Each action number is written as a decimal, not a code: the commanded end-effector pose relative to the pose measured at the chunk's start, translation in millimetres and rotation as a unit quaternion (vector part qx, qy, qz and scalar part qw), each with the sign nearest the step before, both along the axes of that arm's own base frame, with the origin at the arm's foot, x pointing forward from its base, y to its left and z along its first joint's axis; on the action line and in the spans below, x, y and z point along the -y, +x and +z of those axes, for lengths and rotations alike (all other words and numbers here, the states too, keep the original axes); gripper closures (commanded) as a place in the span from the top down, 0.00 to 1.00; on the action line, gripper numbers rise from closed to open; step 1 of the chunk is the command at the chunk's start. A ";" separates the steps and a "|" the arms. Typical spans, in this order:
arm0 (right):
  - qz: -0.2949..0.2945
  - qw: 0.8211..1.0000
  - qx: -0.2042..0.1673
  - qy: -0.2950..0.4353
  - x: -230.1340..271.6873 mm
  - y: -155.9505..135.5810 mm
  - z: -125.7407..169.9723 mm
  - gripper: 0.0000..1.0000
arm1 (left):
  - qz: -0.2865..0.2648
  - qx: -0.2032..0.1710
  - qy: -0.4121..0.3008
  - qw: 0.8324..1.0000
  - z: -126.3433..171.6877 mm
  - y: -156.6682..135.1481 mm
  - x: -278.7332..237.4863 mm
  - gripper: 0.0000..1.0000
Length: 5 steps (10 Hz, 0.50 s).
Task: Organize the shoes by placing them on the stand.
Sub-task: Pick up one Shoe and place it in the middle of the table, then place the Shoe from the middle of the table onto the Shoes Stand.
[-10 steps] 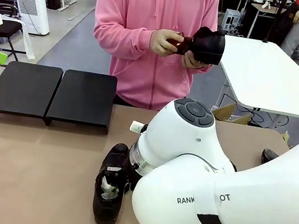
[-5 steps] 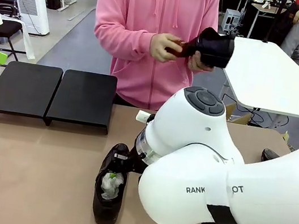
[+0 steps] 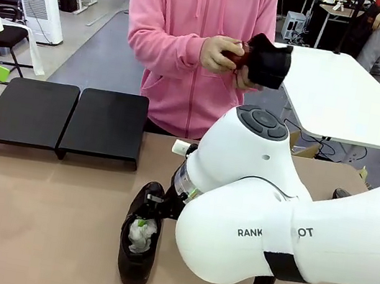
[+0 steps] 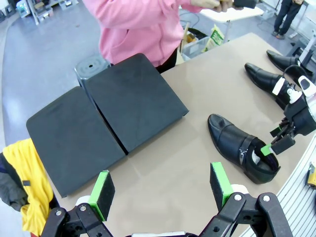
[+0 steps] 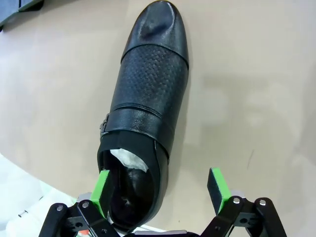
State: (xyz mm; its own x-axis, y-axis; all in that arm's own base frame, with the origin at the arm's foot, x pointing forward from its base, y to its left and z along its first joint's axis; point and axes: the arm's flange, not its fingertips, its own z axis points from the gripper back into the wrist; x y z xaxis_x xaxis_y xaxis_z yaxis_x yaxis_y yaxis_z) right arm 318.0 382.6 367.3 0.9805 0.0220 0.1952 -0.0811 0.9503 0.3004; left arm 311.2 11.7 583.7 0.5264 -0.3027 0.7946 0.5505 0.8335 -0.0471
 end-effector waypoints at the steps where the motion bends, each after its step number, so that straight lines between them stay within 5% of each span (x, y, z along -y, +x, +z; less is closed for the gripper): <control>1: -0.013 1.000 0.009 0.002 -2.4 0.4 -2.4 1.00 | -0.007 0.002 0.001 1.000 0.1 -0.6 -1.6 1.00; 5: -0.013 1.000 0.009 0.002 -2.4 0.4 -2.4 1.00 | -0.007 0.002 0.001 1.000 0.1 -0.6 -1.6 1.00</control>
State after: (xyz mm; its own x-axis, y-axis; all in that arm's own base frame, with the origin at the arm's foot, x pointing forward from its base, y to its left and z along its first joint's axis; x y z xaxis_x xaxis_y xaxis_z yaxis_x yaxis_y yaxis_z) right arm 317.9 381.8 366.3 0.9805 0.0196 0.1956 -0.0790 0.9505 0.3005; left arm 311.2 11.7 583.7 0.5264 -0.3027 0.7945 0.5505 0.8335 -0.0471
